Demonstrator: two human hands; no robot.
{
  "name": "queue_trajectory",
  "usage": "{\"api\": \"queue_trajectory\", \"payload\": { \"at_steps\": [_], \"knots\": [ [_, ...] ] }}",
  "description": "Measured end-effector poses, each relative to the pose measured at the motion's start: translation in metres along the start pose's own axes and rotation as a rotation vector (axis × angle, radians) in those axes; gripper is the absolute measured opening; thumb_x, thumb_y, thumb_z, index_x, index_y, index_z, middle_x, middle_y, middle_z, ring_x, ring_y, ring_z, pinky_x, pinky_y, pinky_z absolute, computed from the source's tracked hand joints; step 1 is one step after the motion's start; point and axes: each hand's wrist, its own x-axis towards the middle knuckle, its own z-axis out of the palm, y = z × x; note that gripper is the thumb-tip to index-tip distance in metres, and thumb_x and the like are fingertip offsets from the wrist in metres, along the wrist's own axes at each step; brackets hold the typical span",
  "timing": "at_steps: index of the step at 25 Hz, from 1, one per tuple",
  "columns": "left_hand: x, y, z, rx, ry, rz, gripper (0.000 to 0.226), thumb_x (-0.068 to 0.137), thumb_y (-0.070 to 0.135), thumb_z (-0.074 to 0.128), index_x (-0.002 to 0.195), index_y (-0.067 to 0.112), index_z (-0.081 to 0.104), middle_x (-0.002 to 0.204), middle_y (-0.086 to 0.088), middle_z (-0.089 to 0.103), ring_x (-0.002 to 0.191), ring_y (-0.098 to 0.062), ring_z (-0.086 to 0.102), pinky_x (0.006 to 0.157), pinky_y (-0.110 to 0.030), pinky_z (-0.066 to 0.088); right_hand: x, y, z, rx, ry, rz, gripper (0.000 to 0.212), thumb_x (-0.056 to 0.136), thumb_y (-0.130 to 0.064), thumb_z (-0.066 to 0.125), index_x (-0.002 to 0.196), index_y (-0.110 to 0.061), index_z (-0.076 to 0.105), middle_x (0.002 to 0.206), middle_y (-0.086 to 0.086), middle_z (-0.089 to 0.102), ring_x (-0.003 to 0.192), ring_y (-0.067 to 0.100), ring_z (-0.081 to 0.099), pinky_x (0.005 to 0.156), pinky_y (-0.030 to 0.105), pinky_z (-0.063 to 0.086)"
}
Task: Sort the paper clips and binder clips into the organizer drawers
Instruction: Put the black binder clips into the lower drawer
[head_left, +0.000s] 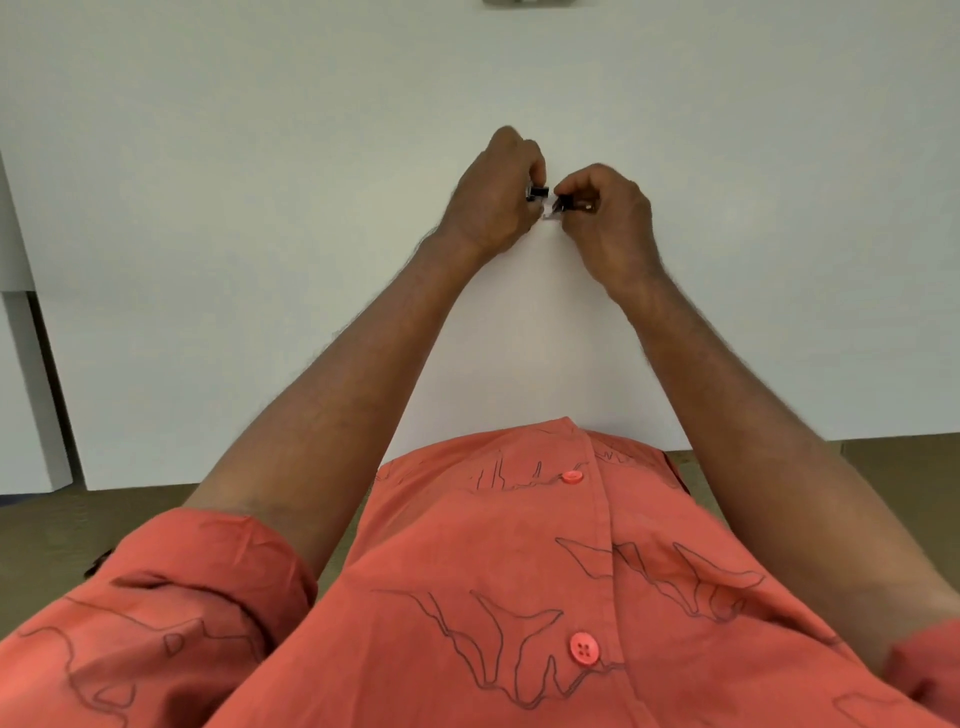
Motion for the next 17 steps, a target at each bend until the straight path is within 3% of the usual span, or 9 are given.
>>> {"api": "queue_trajectory", "payload": {
  "at_steps": [4,8,13,17],
  "knots": [
    [-0.002,-0.005,-0.005,-0.124,0.009,0.005,0.015,0.083,0.013,0.069,0.094,0.016,0.06,0.084,0.01,0.059,0.075,-0.012,0.053,0.069,-0.033,0.047,0.019,-0.011,-0.018,0.199,-0.06,0.092,0.025,0.085,-0.003,0.07,0.107,-0.015,0.071,0.098,-0.002,0.072,0.087,0.009,0.069,0.079,0.023,0.058],
    [-0.002,-0.01,-0.005,-0.291,0.026,-0.089,0.012,0.081,0.015,0.072,0.085,0.018,0.061,0.071,0.015,0.056,0.064,-0.002,0.049,0.062,-0.021,0.039,0.061,-0.052,-0.037,0.222,-0.032,-0.012,0.025,0.09,-0.009,0.069,0.112,-0.02,0.072,0.1,-0.002,0.07,0.088,0.015,0.073,0.075,0.026,0.061],
    [0.001,-0.015,-0.009,-0.566,0.003,-0.227,0.016,0.08,0.015,0.081,0.084,0.012,0.066,0.076,0.004,0.07,0.061,0.001,0.053,0.06,-0.012,0.042,0.136,-0.109,-0.043,-0.033,0.095,-0.264,0.021,0.091,-0.011,0.067,0.108,-0.023,0.074,0.096,-0.014,0.07,0.091,0.002,0.067,0.081,0.015,0.055],
    [0.0,-0.022,-0.016,-0.768,0.017,-0.33,0.015,0.081,0.01,0.082,0.086,0.007,0.068,0.08,-0.01,0.076,0.063,-0.011,0.064,0.06,-0.022,0.05,0.181,-0.123,-0.027,-0.333,0.057,-0.361,0.023,0.092,-0.004,0.063,0.105,-0.021,0.072,0.106,-0.006,0.07,0.096,0.006,0.063,0.077,0.01,0.049]
  ]
}}
